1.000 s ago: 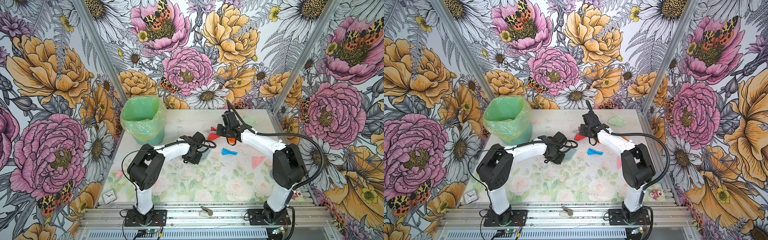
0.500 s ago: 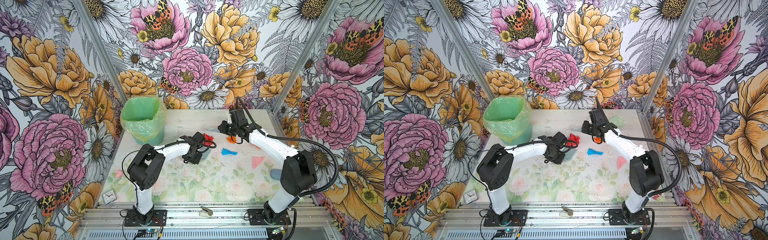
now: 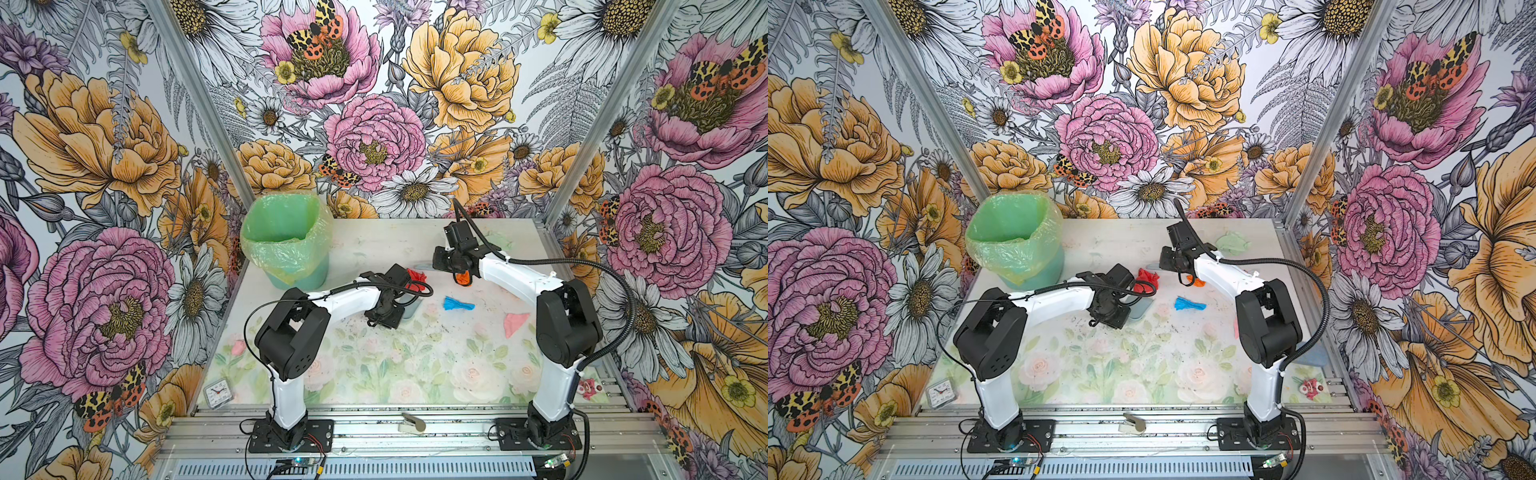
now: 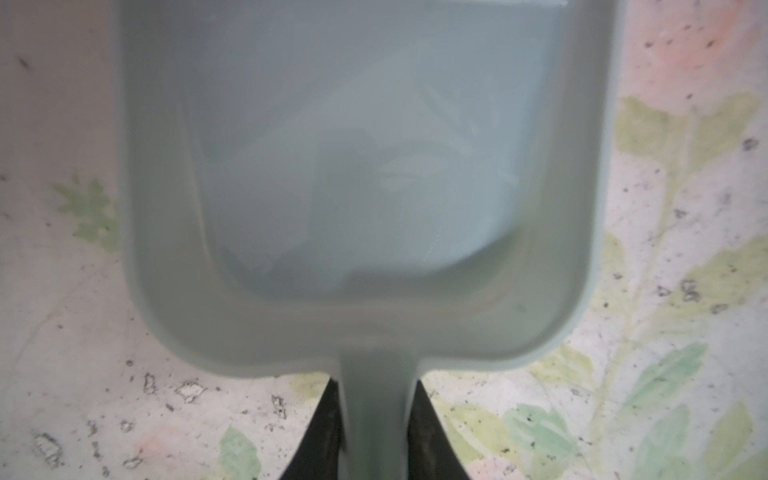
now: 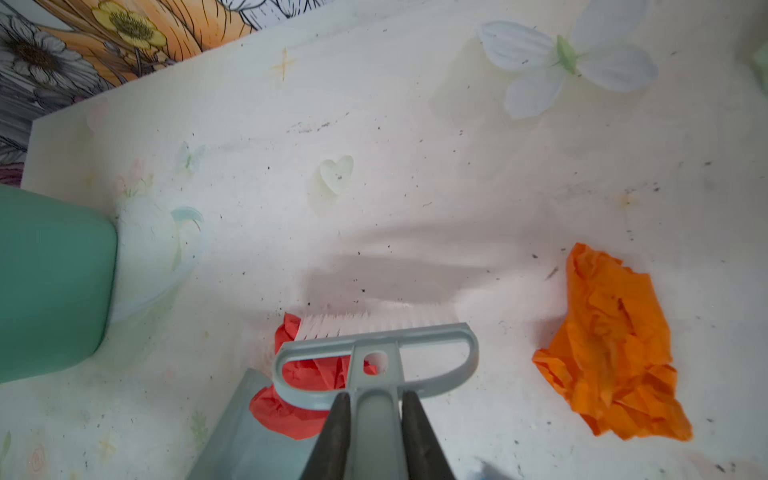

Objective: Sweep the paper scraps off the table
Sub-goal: 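Sweep the red crumpled paper into the dustpan with the right gripper's brush, then lift the dustpan holding red paper with the left gripper toward the green bin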

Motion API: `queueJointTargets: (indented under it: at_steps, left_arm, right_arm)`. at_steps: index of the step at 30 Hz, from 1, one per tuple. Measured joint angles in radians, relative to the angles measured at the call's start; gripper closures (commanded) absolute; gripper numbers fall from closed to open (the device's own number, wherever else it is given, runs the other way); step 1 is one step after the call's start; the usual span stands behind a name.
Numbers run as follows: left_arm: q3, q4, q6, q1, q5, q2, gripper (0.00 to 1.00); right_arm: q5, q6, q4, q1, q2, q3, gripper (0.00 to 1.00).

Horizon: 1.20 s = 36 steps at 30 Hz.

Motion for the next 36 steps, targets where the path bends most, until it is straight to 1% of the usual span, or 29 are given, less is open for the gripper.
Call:
queueJointTargets:
  at_steps: [5, 10, 15, 20, 24, 31, 36]
  left_arm:
    - [0.0, 0.0, 0.0, 0.0, 0.0, 0.0, 0.93]
    - [0.0, 0.0, 0.0, 0.0, 0.0, 0.0, 0.93]
    - [0.0, 0.001, 0.0, -0.001, 0.006, 0.0, 0.93]
    - [0.0, 0.016, -0.007, -0.007, 0.018, 0.0, 0.93]
    - [0.0, 0.03, -0.016, -0.007, 0.032, 0.0, 0.93]
    - [-0.019, 0.052, -0.024, -0.01, 0.034, 0.0, 0.93]
    - [-0.06, 0.072, -0.026, -0.014, 0.033, -0.027, 0.93]
  right_arm:
    - [0.011, -0.023, 0.001, 0.037, -0.005, -0.013, 1.0]
    - [0.009, -0.025, 0.003, 0.065, -0.047, -0.089, 1.0]
    - [0.003, 0.003, 0.003, 0.1, -0.117, -0.172, 1.0]
    - [0.004, 0.029, 0.0, 0.141, -0.171, -0.205, 1.0]
    - [0.005, 0.04, -0.008, 0.157, -0.177, -0.211, 1.0]
    - [0.045, 0.043, -0.011, 0.151, -0.177, -0.215, 1.0]
    - [0.049, 0.042, -0.016, 0.092, -0.212, -0.217, 1.0]
